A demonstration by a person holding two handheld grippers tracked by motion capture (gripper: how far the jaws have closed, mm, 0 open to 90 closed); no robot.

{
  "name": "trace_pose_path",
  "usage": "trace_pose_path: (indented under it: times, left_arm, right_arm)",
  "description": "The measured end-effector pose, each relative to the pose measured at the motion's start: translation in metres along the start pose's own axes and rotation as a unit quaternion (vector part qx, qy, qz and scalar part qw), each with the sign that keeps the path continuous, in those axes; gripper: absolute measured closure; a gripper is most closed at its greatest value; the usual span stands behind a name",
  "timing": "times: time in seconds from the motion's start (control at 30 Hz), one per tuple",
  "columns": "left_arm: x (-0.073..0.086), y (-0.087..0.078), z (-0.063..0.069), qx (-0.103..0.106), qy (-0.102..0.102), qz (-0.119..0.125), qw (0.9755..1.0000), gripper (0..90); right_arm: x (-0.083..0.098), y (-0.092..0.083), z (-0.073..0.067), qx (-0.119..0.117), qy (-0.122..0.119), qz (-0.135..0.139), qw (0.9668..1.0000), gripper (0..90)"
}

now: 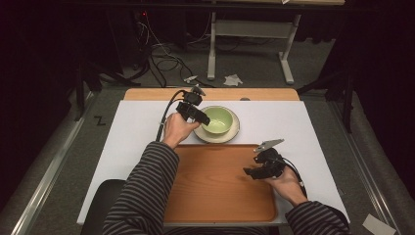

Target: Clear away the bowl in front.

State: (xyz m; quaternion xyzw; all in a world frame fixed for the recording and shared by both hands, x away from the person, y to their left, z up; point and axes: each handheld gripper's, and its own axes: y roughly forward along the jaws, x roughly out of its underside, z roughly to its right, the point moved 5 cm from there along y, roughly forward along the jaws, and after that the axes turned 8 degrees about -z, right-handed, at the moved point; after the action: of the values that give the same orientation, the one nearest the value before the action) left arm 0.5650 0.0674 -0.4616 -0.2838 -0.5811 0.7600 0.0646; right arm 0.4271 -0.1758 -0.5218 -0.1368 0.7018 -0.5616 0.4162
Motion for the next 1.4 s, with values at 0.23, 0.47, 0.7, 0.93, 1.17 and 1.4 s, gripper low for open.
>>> trace_pose_path:
  times: [0.23, 0.47, 0.7, 0.93, 1.17, 1.4]
  left_arm:
    - [-0.008, 0.015, -0.009, -0.003, -0.019, -0.014, 0.9997, 39.7]
    - [-0.01, 0.027, -0.019, 0.008, -0.038, -0.02, 0.999, 43.7]
    - [-0.015, 0.033, -0.019, 0.014, -0.042, -0.024, 0.9987, 49.9]
    - [-0.017, 0.039, -0.019, 0.017, -0.051, -0.032, 0.9981, 60.9]
    - [-0.017, 0.047, -0.022, 0.022, -0.063, -0.042, 0.9969, 69.2]
    - [-0.019, 0.05, -0.021, 0.033, -0.078, -0.036, 0.9957, 78.0]
  right_arm:
    - [0.0, 0.001, -0.002, -0.001, -0.005, -0.001, 1.0, 38.7]
    - [0.0, 0.002, -0.002, -0.002, -0.013, -0.001, 0.9999, 38.7]
    - [0.0, 0.001, -0.002, -0.004, -0.005, 0.0, 1.0, 38.7]
    - [0.0, 0.001, -0.002, -0.003, -0.01, 0.0, 0.9999, 38.7]
    - [0.0, 0.001, -0.002, -0.005, -0.007, -0.001, 1.0, 38.7]
    - [0.0, 0.001, -0.002, -0.004, -0.009, -0.001, 0.9999, 38.7]
